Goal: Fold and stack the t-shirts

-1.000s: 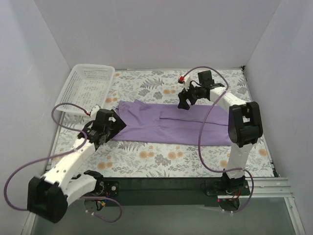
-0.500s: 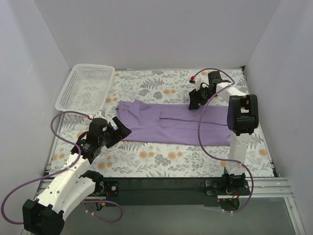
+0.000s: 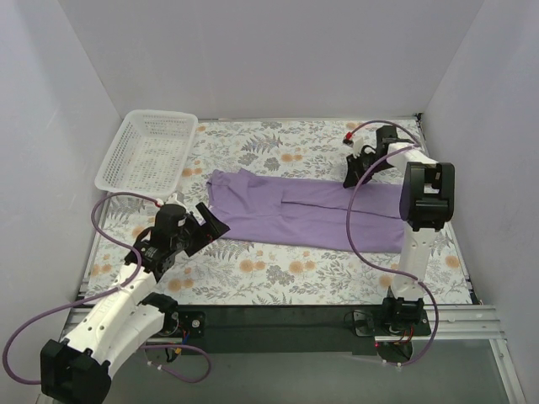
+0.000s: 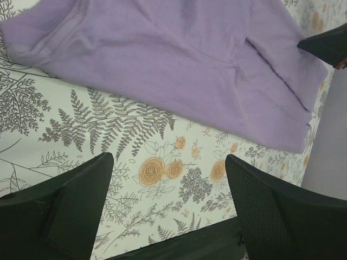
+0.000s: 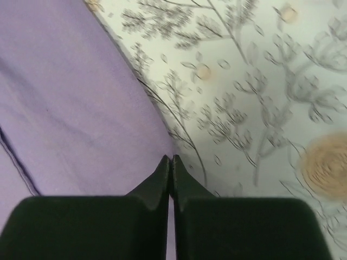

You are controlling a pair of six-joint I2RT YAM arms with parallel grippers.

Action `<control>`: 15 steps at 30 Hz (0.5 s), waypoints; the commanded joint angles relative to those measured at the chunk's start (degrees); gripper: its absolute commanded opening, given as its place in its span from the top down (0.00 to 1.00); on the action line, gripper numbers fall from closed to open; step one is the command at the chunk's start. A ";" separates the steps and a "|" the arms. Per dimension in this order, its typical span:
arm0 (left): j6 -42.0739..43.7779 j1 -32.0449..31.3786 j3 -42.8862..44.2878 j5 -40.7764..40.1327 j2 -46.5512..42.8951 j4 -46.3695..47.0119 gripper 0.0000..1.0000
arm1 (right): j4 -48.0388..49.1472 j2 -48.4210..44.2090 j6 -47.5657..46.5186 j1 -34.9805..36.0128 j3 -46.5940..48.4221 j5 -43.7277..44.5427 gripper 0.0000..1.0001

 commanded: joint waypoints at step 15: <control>-6.95 -1.50 8.83 8.19 38.53 26.93 0.35 | 1.32 -16.06 -6.14 -25.16 -23.27 6.24 0.43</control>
